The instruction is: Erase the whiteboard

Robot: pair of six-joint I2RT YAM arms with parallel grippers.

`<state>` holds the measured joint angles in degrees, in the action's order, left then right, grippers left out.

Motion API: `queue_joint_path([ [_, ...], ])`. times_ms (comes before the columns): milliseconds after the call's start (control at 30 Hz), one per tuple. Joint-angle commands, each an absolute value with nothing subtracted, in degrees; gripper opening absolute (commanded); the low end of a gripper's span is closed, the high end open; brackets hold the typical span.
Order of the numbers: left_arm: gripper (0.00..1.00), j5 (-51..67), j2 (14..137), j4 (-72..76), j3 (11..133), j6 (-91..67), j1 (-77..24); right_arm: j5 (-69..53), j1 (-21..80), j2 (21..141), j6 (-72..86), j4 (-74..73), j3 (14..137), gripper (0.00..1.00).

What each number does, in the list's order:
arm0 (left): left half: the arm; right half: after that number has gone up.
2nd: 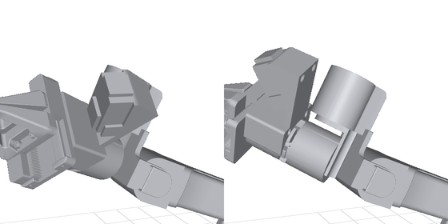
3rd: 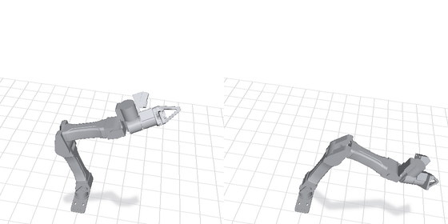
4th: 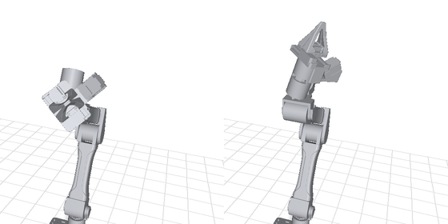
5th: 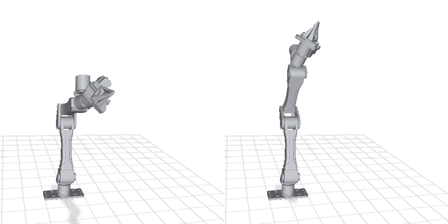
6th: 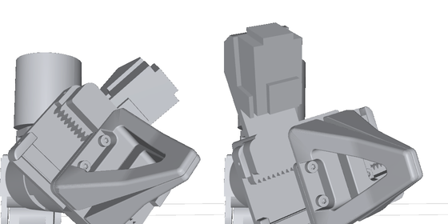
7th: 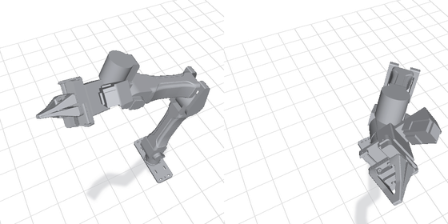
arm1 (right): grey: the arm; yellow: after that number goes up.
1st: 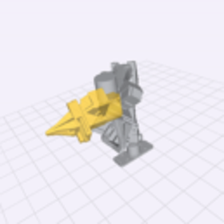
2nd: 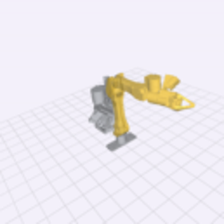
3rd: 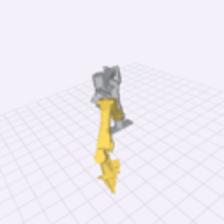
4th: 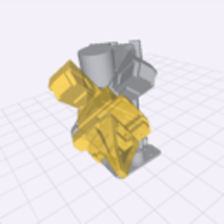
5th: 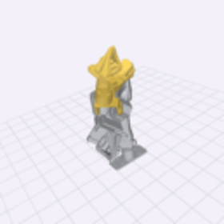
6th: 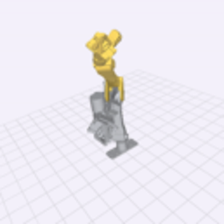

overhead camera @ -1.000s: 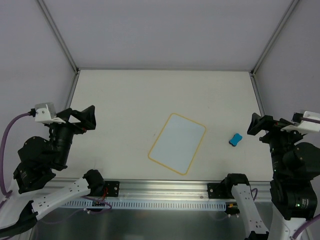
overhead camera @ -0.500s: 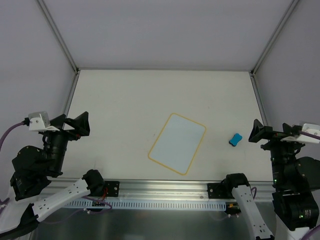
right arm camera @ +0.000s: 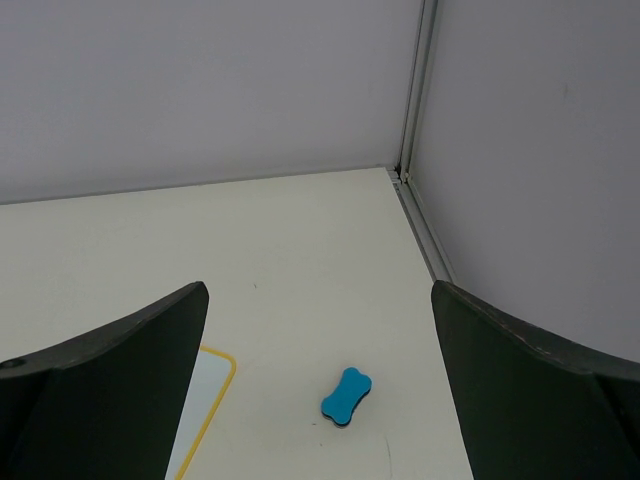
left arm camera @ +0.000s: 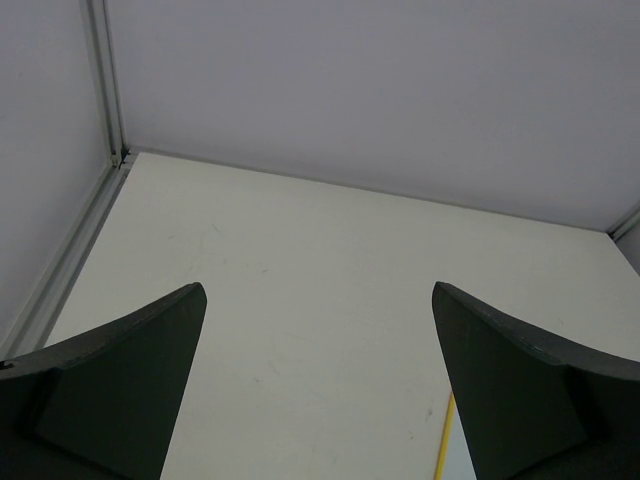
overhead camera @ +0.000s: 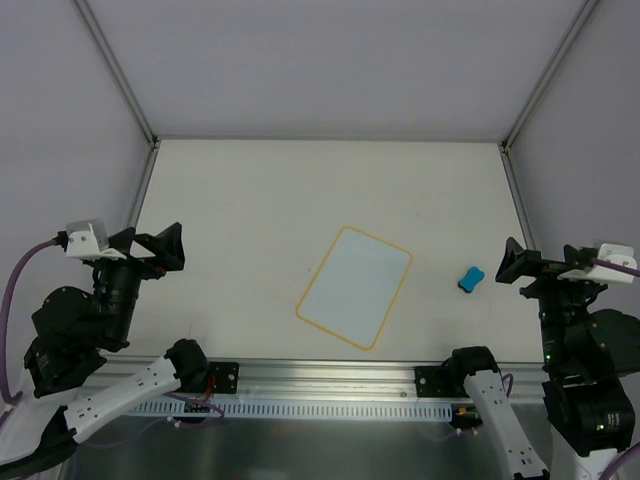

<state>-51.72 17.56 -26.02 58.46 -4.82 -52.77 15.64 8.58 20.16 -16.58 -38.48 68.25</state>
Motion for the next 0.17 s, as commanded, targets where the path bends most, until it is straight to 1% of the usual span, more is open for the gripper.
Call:
queue_joint_path([
  [0, 0.99, -52.8, 19.1, -25.1, 59.2, -3.8, -52.1, 16.5, 9.2, 19.3, -17.6, -34.7, 67.9, 0.99],
  [133, 0.99, -52.9, 19.3, -25.0, 59.1, -3.9, -52.1, 16.7, 9.4, 18.8, -17.8, -33.7, 67.2, 0.99],
])
